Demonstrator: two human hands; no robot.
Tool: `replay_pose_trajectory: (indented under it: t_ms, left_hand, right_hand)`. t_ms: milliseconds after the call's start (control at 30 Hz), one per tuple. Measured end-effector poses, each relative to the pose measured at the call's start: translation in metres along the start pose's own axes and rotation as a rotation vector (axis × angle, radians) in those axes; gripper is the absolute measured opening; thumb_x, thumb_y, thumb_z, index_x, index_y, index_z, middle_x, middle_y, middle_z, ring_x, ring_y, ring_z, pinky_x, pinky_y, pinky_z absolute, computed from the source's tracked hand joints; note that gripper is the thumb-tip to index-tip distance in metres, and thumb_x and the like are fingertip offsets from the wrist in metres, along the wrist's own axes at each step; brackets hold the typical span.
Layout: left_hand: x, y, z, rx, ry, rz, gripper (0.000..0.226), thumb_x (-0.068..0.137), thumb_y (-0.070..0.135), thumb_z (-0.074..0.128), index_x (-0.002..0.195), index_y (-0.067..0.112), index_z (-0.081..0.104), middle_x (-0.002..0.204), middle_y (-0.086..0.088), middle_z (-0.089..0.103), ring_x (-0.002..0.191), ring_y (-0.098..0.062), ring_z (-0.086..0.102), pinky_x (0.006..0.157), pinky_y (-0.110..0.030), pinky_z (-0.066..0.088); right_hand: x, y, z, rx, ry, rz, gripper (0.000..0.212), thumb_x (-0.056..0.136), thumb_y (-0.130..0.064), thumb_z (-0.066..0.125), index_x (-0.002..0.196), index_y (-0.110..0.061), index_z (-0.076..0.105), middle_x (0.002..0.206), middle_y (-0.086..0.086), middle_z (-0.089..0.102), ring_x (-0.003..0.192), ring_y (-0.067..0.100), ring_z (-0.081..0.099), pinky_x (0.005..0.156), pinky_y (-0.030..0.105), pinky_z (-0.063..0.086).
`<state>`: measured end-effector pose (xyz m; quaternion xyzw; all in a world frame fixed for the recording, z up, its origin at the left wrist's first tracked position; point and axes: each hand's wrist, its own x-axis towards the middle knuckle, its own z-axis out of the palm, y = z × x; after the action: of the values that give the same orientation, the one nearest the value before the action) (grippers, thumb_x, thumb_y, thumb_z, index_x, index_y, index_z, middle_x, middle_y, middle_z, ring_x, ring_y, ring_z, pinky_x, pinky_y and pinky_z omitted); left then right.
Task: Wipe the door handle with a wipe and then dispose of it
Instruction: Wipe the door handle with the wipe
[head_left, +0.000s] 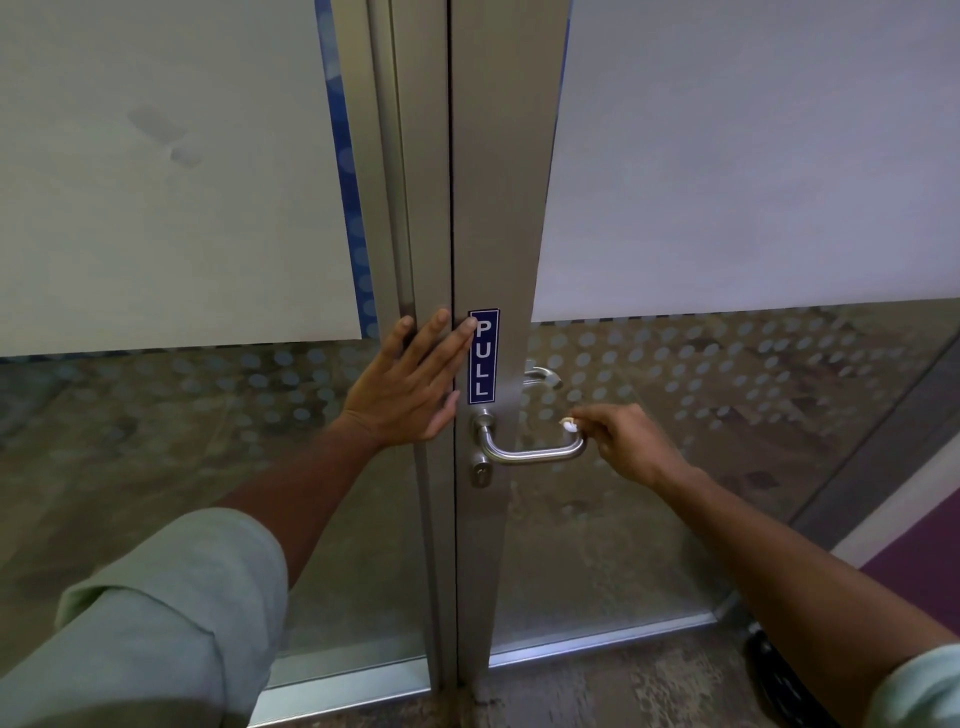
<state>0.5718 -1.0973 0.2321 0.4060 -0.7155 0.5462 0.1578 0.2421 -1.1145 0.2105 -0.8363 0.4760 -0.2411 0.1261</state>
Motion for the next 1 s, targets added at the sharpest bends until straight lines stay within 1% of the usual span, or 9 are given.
replay_pose_trajectory:
  t_ms: [133, 300, 467, 533, 633, 700, 767, 867, 1000]
  left_hand:
    - [0.0, 0.0, -0.001, -0.01, 0.005, -0.001, 0.08, 0.099, 0.049, 0.035, 0.161, 0.002, 0.02, 0.168, -0.016, 0.024, 0.154, -0.038, 0.018, 0.127, -0.054, -0.006]
    - [0.0, 0.0, 0.0, -0.009, 0.003, -0.004, 0.081, 0.099, 0.05, 0.035, 0.162, 0.001, 0.018, 0.168, -0.016, 0.022, 0.156, -0.038, 0.013, 0.127, -0.054, -0.007]
    - [-0.001, 0.0, 0.0, 0.0, -0.015, -0.004, 0.079, 0.098, 0.049, 0.036, 0.161, 0.002, 0.024, 0.168, -0.016, 0.023, 0.155, -0.038, 0.014, 0.127, -0.054, -0.007]
    - [0.0, 0.0, -0.001, -0.002, -0.013, -0.003, 0.079, 0.098, 0.049, 0.036, 0.16, 0.002, 0.025, 0.169, -0.016, 0.022, 0.155, -0.038, 0.014, 0.127, -0.054, -0.006]
    - [0.0, 0.001, -0.001, -0.023, -0.002, -0.012, 0.078, 0.098, 0.047, 0.038, 0.161, 0.002, 0.025, 0.169, -0.016, 0.021, 0.155, -0.038, 0.015, 0.127, -0.054, -0.005]
    - [0.001, 0.001, -0.001, -0.029, 0.003, -0.009, 0.078, 0.098, 0.046, 0.037, 0.161, 0.002, 0.024, 0.168, -0.015, 0.023, 0.155, -0.038, 0.016, 0.127, -0.054, -0.004]
    - [0.001, 0.001, -0.001, -0.027, 0.011, -0.004, 0.078, 0.098, 0.046, 0.036, 0.161, 0.002, 0.023, 0.168, -0.016, 0.025, 0.154, -0.038, 0.018, 0.126, -0.054, -0.004]
    - [0.0, 0.001, 0.0, -0.03, 0.023, -0.002, 0.079, 0.099, 0.047, 0.035, 0.162, 0.002, 0.018, 0.167, -0.015, 0.027, 0.154, -0.038, 0.02, 0.126, -0.054, -0.003]
    - [0.0, 0.001, 0.001, -0.031, 0.029, -0.002, 0.08, 0.099, 0.047, 0.036, 0.162, 0.002, 0.017, 0.167, -0.015, 0.027, 0.153, -0.038, 0.021, 0.126, -0.054, -0.002]
  right_hand:
    - [-0.006, -0.002, 0.003, 0.287, 0.038, 0.142, 0.022, 0.098, -0.014, 0.058, 0.113, -0.01, 0.074, 0.101, -0.002, 0.076, 0.09, 0.006, 0.071, 0.079, 0.011, 0.051]
    - [-0.013, 0.001, 0.02, 1.12, 0.077, 0.579, 0.023, 0.099, 0.0, 0.049, 0.112, 0.009, 0.066, 0.104, 0.017, 0.072, 0.088, 0.021, 0.071, 0.069, 0.021, 0.06]
    - [-0.042, -0.013, 0.072, 1.459, -0.082, 0.833, 0.024, 0.096, 0.013, 0.042, 0.095, 0.008, 0.065, 0.085, 0.018, 0.076, 0.07, 0.021, 0.076, 0.057, 0.026, 0.059]
    - [-0.044, -0.028, 0.092, 1.525, -0.1, 0.865, 0.024, 0.096, 0.012, 0.043, 0.098, 0.008, 0.066, 0.089, 0.019, 0.076, 0.074, 0.023, 0.076, 0.058, 0.029, 0.06]
    - [-0.032, -0.054, 0.115, 1.599, -0.091, 0.875, 0.021, 0.095, 0.011, 0.046, 0.106, 0.008, 0.063, 0.109, 0.024, 0.069, 0.089, 0.028, 0.072, 0.077, 0.04, 0.06]
    - [-0.021, -0.072, 0.123, 1.717, -0.06, 0.885, 0.024, 0.094, 0.013, 0.046, 0.115, 0.011, 0.059, 0.118, 0.027, 0.065, 0.096, 0.029, 0.069, 0.082, 0.041, 0.059]
    - [-0.009, -0.086, 0.127, 1.803, -0.017, 0.901, 0.024, 0.093, 0.015, 0.047, 0.112, 0.01, 0.061, 0.114, 0.024, 0.068, 0.094, 0.028, 0.07, 0.079, 0.035, 0.061]
    - [0.002, -0.099, 0.126, 1.943, 0.032, 0.906, 0.024, 0.096, 0.013, 0.045, 0.098, 0.008, 0.068, 0.1, 0.02, 0.074, 0.095, 0.029, 0.071, 0.08, 0.034, 0.059]
    - [0.001, -0.105, 0.124, 2.064, 0.06, 0.888, 0.025, 0.096, 0.013, 0.043, 0.102, 0.01, 0.067, 0.097, 0.021, 0.075, 0.088, 0.029, 0.075, 0.079, 0.034, 0.059]
